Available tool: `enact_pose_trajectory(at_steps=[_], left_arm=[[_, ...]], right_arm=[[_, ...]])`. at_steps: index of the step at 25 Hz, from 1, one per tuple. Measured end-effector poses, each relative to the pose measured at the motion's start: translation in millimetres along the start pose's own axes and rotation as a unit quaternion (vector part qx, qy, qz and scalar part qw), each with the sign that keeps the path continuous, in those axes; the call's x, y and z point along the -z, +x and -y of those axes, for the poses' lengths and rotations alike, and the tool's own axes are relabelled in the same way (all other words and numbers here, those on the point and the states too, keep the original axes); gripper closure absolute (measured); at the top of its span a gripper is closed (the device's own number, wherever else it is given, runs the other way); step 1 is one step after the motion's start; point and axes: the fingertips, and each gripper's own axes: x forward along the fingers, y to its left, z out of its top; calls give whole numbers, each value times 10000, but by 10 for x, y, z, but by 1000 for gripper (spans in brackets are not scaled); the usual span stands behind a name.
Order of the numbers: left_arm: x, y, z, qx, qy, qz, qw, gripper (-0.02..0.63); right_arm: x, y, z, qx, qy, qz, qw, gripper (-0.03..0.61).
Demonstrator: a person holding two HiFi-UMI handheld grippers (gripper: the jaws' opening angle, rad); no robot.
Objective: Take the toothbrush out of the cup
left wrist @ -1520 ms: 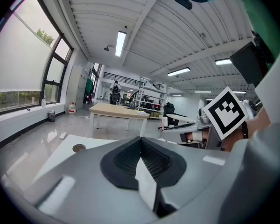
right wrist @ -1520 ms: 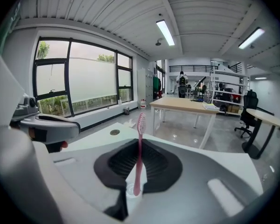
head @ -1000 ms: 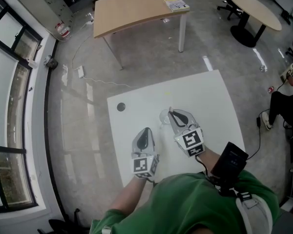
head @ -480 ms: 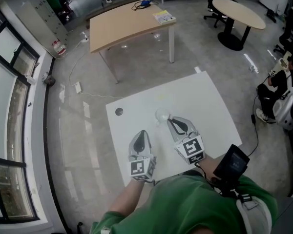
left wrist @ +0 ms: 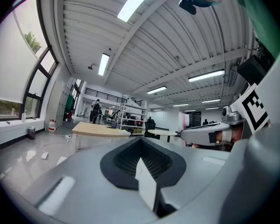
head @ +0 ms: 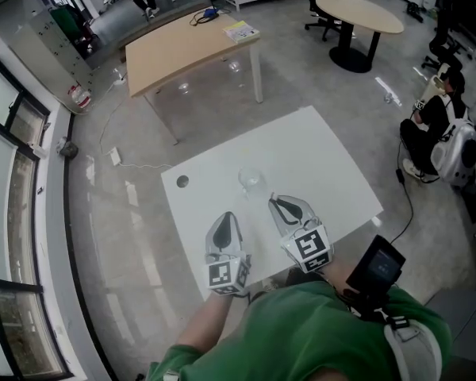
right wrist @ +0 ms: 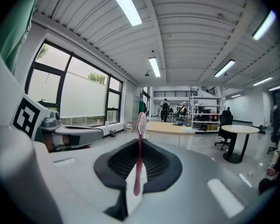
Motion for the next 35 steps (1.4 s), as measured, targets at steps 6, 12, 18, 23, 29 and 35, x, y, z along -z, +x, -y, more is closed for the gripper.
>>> enact_pose_trajectory(at_steps=[6, 12, 18, 23, 29, 35], left_arm=[[-10, -61, 128, -71, 62, 28, 10000, 606], [-56, -110, 160, -174, 76, 70, 9998, 607], [-104, -136, 318, -261, 139, 101, 9995, 606], [-108, -176, 356, -323, 207, 128, 9992, 606], [-96, -209, 287, -450, 207, 148, 9987, 606], [8, -300, 103, -477, 149, 140, 9987, 607]], right_arm=[[16, -160, -13, -88, -26, 63, 9999, 558], [-13, -221, -28, -195, -46, 166, 9997, 558], [54, -388, 119, -246, 56, 130, 9996, 558], [113, -419, 143, -341, 122, 128, 9993, 558], [59, -379, 119, -374, 114, 196, 9990, 558], [196, -269, -78, -473, 97, 127, 9988, 558]])
